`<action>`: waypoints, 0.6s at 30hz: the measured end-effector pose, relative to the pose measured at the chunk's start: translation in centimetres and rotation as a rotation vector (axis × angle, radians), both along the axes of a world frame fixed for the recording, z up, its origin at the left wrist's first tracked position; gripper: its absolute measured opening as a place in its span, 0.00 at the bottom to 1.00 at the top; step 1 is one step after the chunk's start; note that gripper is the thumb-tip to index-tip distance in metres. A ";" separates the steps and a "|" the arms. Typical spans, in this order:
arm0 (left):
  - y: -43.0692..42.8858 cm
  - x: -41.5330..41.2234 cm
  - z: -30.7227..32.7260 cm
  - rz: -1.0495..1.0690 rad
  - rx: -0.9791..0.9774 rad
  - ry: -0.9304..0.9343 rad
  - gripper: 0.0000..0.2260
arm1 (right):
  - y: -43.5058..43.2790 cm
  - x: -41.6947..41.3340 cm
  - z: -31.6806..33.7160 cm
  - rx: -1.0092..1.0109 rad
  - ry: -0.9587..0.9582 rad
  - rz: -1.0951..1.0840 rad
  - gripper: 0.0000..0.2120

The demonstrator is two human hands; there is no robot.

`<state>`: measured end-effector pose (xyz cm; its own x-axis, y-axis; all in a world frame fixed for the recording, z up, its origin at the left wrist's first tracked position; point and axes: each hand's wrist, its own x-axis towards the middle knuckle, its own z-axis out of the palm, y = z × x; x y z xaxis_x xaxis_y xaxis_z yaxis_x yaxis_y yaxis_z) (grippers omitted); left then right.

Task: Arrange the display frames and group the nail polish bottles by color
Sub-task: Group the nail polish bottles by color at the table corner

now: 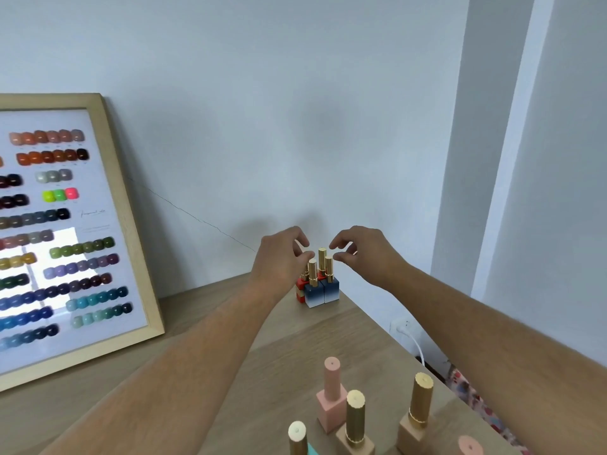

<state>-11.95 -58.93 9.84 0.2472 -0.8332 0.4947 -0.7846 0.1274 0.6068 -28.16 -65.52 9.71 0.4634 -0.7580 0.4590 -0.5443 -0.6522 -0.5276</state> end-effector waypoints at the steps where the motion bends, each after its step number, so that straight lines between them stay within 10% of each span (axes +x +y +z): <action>1: 0.5 0.0 0.6 -0.004 -0.006 -0.010 0.04 | 0.5 -0.5 0.5 0.006 0.002 0.003 0.04; 18: 14.7 -3.1 3.1 -0.393 0.322 -0.139 0.08 | 16.5 -10.5 5.9 0.191 0.327 0.109 0.02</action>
